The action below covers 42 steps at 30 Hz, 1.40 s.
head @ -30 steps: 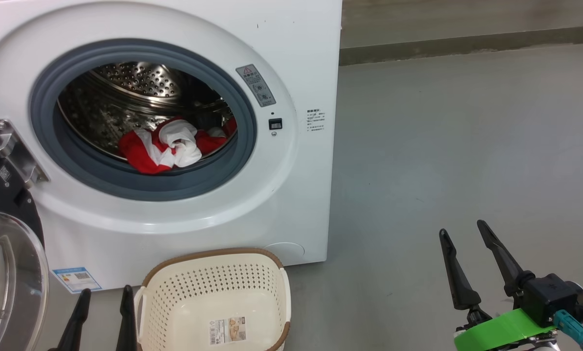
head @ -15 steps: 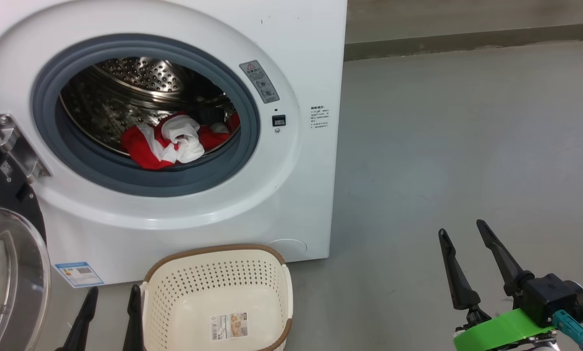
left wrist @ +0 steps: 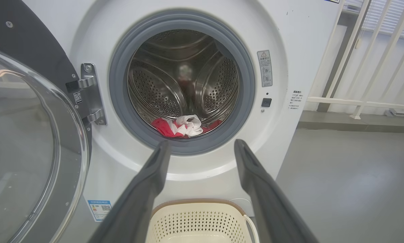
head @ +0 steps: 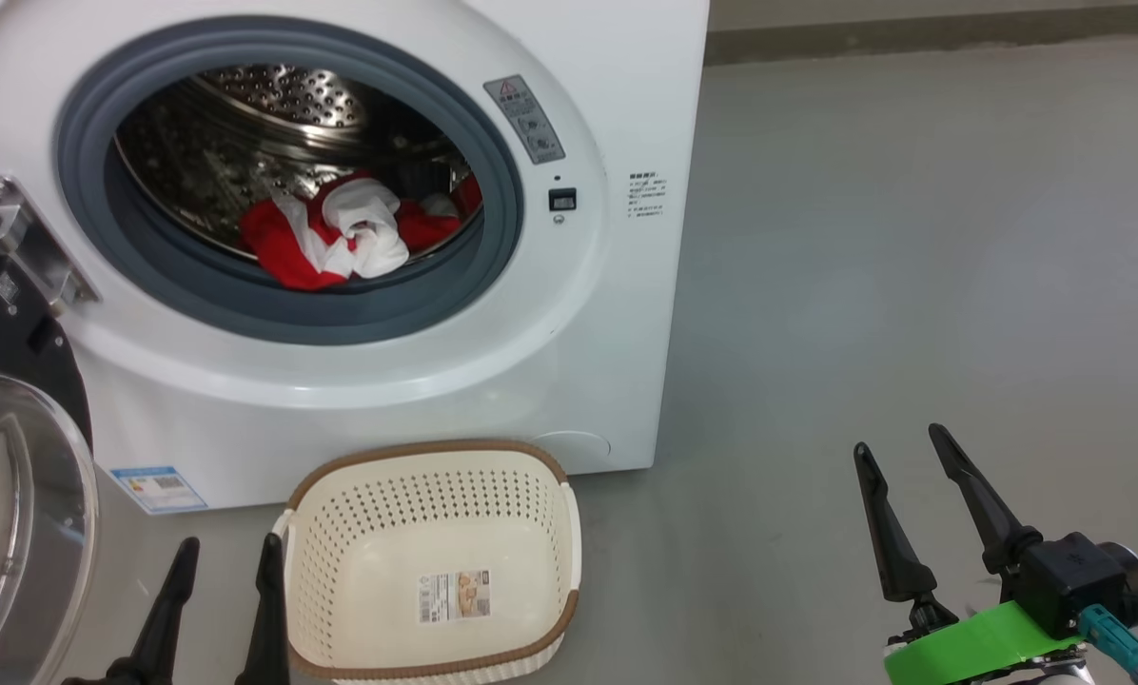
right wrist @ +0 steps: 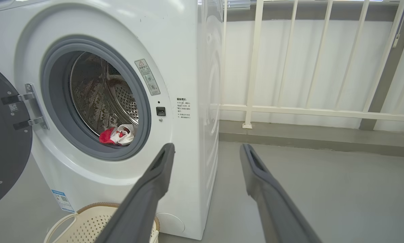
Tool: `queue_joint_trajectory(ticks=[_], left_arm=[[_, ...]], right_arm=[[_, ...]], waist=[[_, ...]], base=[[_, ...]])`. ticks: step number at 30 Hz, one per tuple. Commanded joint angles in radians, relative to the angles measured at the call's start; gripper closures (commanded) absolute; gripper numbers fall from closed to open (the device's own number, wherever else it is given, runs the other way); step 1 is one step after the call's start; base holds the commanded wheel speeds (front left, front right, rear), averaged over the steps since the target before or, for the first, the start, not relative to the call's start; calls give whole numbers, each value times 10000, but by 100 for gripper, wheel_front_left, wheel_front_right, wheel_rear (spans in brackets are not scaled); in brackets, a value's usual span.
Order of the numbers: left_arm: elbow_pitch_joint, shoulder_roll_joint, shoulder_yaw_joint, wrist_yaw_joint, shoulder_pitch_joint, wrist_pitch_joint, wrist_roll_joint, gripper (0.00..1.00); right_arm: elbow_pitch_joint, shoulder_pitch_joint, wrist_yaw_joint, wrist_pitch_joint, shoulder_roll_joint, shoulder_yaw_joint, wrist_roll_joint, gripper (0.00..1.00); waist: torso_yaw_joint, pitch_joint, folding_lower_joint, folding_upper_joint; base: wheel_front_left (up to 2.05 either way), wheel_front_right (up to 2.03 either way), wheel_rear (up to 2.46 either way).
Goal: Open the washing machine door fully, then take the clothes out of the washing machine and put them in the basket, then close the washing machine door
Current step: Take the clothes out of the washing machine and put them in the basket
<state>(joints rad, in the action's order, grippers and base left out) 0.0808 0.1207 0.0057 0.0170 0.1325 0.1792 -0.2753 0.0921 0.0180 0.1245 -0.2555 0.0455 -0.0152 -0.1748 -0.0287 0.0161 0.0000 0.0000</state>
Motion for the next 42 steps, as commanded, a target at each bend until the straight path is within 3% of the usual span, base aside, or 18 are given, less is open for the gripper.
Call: queue_joint_trajectory(ticks=[1,18,28,42], left_arm=[[169,103,314,-54,-507,118,-74,0],[-331,130,140,-232,-2507,282,-402,0],[-423,474,291,-354,-4085,400,-507,0],[-1902,866,174,-621,-6856,359,-631,0]], right_arm=[[-322,-211,62,-63,47,-261,59,0],[-609,-756,62,-63,47,-96,112,0],[-931,-1206,62,-63,47,28,9,0],[-1090,-1598,62,-63,47,152,92,0]], waist=[[88,248,0,0],[493,2077,0,0],[519,3574,0,0],[459,4731,0,0]], base=[[0,0,0],[0,0,0],[0,0,0],[0,0,0]])
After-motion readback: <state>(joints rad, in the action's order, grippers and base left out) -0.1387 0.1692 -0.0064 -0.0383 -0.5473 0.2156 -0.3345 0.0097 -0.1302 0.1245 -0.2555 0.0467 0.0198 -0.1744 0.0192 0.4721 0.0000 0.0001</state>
